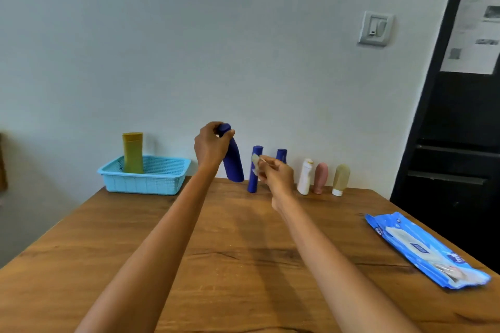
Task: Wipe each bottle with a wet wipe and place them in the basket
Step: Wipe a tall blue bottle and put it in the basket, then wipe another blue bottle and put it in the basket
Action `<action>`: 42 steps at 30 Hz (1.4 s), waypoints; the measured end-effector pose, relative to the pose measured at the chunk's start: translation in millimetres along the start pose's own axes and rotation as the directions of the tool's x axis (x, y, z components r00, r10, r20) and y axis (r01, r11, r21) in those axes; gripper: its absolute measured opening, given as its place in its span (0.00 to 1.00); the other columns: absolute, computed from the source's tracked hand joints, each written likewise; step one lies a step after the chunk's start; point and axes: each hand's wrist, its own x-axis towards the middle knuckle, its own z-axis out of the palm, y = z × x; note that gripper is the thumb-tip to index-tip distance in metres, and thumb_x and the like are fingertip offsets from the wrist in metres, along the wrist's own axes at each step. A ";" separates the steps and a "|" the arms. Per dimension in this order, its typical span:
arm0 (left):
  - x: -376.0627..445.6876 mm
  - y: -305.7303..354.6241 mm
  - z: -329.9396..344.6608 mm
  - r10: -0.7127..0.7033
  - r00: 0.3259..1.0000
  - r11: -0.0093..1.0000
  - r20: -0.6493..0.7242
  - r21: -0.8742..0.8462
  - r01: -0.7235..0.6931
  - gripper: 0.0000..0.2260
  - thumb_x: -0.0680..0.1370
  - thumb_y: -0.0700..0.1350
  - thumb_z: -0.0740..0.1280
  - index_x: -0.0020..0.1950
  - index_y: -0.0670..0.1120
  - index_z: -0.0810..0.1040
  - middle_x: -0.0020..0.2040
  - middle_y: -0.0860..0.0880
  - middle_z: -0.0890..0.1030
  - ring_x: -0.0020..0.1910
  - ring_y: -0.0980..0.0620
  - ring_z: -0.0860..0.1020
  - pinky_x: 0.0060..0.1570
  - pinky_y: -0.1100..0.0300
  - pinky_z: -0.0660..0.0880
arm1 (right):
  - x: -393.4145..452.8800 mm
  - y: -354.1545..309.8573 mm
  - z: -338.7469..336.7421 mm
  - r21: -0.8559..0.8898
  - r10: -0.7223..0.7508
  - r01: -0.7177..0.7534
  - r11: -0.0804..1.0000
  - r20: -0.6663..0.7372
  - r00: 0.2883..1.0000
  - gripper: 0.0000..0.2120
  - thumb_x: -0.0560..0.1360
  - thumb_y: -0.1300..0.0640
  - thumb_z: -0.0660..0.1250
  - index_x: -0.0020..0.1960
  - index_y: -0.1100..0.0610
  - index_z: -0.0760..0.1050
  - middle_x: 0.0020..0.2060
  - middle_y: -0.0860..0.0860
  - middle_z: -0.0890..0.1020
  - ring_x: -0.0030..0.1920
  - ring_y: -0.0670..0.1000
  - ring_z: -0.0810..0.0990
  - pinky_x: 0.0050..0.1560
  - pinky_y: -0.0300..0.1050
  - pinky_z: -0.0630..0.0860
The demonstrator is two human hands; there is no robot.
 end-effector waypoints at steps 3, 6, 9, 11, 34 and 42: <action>25.8 2.1 -36.5 0.075 0.997 0.993 -0.022 0.092 -0.073 0.15 0.75 0.47 0.69 0.60 0.45 0.77 0.57 0.48 0.80 0.56 0.48 0.77 0.53 0.57 0.72 | 6.0 -4.2 47.1 0.061 0.056 -0.061 0.996 0.088 0.995 0.09 0.75 0.58 0.69 0.55 0.58 0.79 0.50 0.54 0.83 0.47 0.48 0.82 0.48 0.39 0.80; 57.7 -5.0 -76.3 0.089 0.996 0.979 -0.008 0.186 -0.086 0.16 0.74 0.46 0.70 0.60 0.43 0.78 0.57 0.46 0.81 0.56 0.46 0.77 0.55 0.56 0.74 | 10.0 -6.5 93.8 0.070 0.081 -0.094 0.993 0.175 0.981 0.09 0.74 0.57 0.70 0.53 0.56 0.78 0.50 0.54 0.82 0.48 0.50 0.82 0.49 0.41 0.80; 85.1 -22.5 -111.7 0.073 0.997 0.964 0.000 0.258 -0.071 0.15 0.74 0.42 0.70 0.60 0.40 0.78 0.57 0.42 0.80 0.56 0.43 0.77 0.57 0.53 0.74 | 14.6 -2.9 135.2 0.020 0.104 -0.111 0.994 0.219 0.970 0.07 0.73 0.57 0.71 0.51 0.56 0.79 0.49 0.55 0.83 0.48 0.51 0.83 0.51 0.44 0.81; 97.6 -37.9 -128.1 0.073 0.997 0.940 0.001 0.333 -0.070 0.14 0.74 0.39 0.69 0.59 0.37 0.78 0.58 0.40 0.79 0.58 0.42 0.76 0.56 0.55 0.72 | 17.2 3.1 156.5 -0.022 0.114 -0.112 0.993 0.237 0.965 0.06 0.74 0.58 0.70 0.51 0.56 0.79 0.48 0.55 0.83 0.47 0.51 0.83 0.52 0.46 0.80; 179.5 -140.0 -126.4 0.029 0.957 0.630 0.287 0.739 -0.241 0.15 0.74 0.31 0.60 0.59 0.36 0.77 0.59 0.39 0.78 0.58 0.40 0.75 0.54 0.53 0.73 | 58.7 69.8 210.8 -0.232 0.172 -0.111 0.966 0.266 0.948 0.05 0.75 0.60 0.68 0.51 0.57 0.79 0.46 0.52 0.80 0.39 0.45 0.78 0.45 0.39 0.78; 166.8 -132.6 -125.7 0.007 0.927 0.461 0.376 0.821 -0.337 0.17 0.77 0.44 0.66 0.62 0.37 0.72 0.61 0.39 0.74 0.63 0.41 0.68 0.57 0.51 0.69 | 48.1 59.0 202.0 -0.156 0.187 -0.151 0.976 0.257 0.948 0.05 0.76 0.58 0.67 0.51 0.57 0.78 0.45 0.52 0.80 0.42 0.47 0.79 0.44 0.39 0.79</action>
